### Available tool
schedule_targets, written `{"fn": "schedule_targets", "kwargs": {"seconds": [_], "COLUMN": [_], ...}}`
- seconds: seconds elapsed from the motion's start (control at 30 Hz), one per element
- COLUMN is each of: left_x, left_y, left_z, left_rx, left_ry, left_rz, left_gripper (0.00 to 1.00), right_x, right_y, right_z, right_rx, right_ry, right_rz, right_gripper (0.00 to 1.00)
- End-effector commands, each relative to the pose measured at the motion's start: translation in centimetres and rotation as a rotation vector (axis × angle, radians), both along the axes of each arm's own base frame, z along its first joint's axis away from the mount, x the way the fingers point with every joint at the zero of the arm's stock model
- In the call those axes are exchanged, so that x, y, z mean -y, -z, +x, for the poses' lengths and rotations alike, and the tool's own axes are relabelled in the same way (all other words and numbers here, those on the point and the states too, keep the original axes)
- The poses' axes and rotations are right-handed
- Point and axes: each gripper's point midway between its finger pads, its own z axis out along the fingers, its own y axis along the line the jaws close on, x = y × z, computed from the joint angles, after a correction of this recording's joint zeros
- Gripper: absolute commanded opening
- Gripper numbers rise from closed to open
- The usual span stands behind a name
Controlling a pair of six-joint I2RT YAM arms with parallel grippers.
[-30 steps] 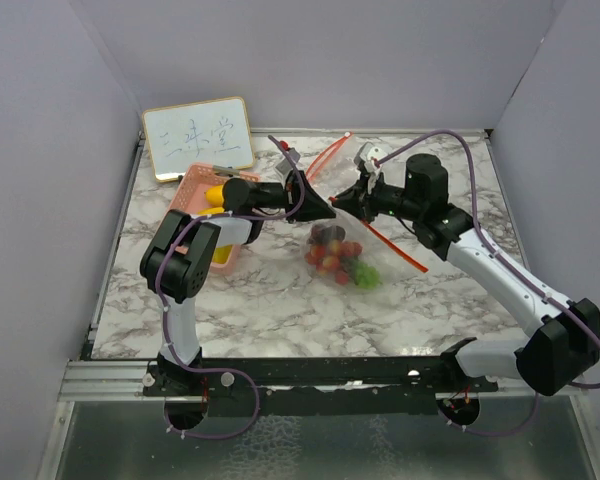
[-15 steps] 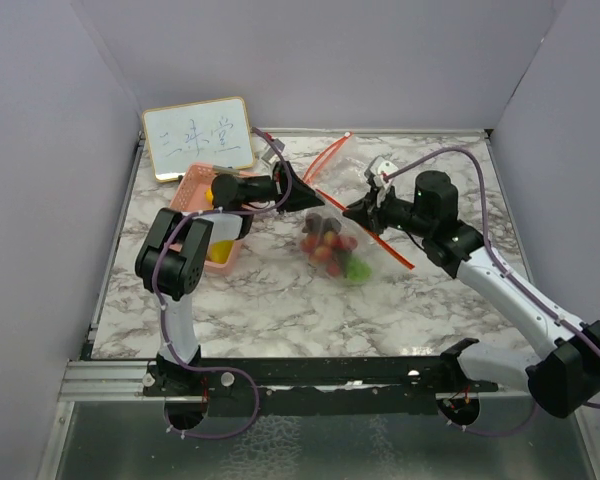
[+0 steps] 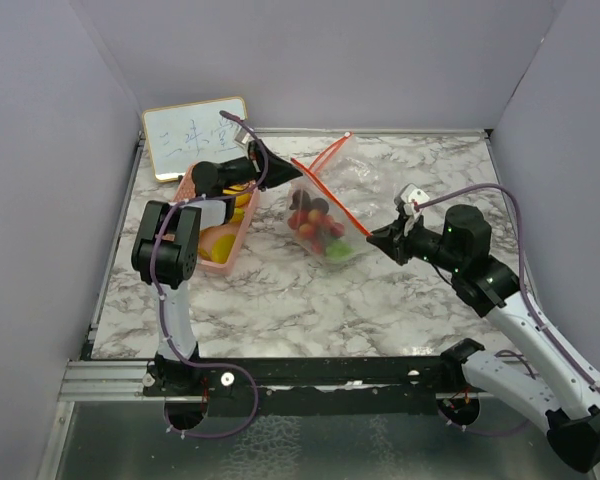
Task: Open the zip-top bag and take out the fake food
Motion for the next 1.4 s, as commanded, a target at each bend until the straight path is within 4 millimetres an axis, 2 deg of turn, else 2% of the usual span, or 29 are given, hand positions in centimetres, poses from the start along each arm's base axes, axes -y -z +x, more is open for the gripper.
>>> {"fn": "schedule_targets", "kwargs": {"seconds": [0.0, 0.13, 0.27, 0.4, 0.53, 0.63, 0.83, 0.97, 1.37], "left_x": [-4.5, -4.4, -2.4, 0.1, 2.4, 3.5, 4.6, 4.8, 5.4], "left_y": [-4.6, -5.1, -4.7, -3.6, -2.1, -0.8, 0.4, 0.5, 0.6], "left_z": [2.6, 2.4, 0.8, -1.5, -3.9, -5.3, -6.7, -6.9, -7.1], "left_rx": [0.223, 0.228, 0.229, 0.224, 0.204, 0.181, 0.149, 0.147, 0.136], "left_ry": [-0.165, -0.160, -0.097, -0.013, 0.067, 0.101, 0.134, 0.140, 0.151], "left_rz": [-0.130, -0.136, -0.120, -0.091, -0.065, -0.053, -0.044, -0.043, -0.048], "left_gripper": [0.00, 0.00, 0.00, 0.00, 0.00, 0.00, 0.00, 0.00, 0.00], "right_x": [1.4, 1.6, 1.0, 0.6, 0.5, 0.4, -0.8, -1.9, -2.9], "right_y": [-0.1, -0.9, -1.4, -1.9, -2.5, -2.5, -0.7, 0.0, 3.1], "right_z": [-1.8, -1.9, -1.4, -0.6, 0.5, 1.4, 3.0, 2.8, 3.9], "right_rx": [-0.047, -0.030, -0.024, -0.012, 0.006, 0.011, -0.031, -0.060, -0.120], "right_ry": [0.035, 0.044, 0.024, 0.028, 0.055, 0.081, 0.074, 0.021, 0.017], "right_rz": [-0.007, -0.004, 0.005, 0.016, 0.030, 0.035, 0.032, 0.060, 0.067], "right_gripper": [0.01, 0.01, 0.04, 0.31, 0.46, 0.47, 0.46, 0.46, 0.46]}}
